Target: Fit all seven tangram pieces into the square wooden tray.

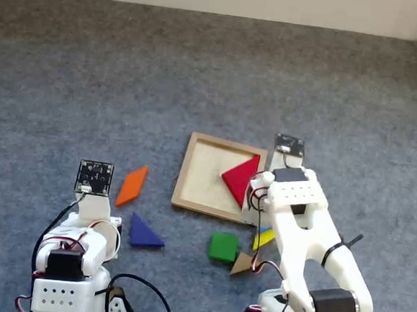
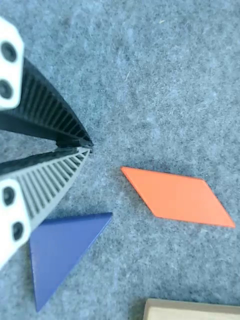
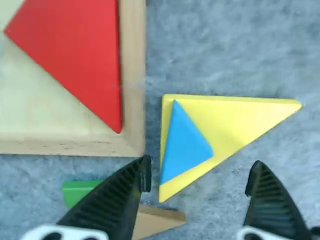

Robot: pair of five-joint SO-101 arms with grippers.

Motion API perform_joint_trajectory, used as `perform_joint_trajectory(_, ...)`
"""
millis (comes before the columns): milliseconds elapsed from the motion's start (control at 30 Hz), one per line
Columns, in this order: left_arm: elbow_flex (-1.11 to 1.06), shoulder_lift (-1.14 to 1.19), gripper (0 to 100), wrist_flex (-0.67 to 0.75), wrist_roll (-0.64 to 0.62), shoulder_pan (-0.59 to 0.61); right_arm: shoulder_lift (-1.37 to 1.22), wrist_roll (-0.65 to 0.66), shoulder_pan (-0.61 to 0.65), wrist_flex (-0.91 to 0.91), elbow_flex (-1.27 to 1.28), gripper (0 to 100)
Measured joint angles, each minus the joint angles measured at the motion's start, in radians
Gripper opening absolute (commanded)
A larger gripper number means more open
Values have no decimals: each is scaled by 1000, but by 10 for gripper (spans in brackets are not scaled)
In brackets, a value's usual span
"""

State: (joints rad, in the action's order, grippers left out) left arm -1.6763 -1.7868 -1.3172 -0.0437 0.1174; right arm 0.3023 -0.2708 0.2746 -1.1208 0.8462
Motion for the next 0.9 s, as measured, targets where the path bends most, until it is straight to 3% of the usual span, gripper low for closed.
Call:
perform_joint_trajectory(167,0,0,7,0,0,0,0,0,-3,0,0,294)
perform_joint_trajectory(367,0,0,7,0,0,0,0,0,-2,8,0,172)
perform_joint_trajectory(900,0,0,7,0,0,0,0,0,-5,89,9,167)
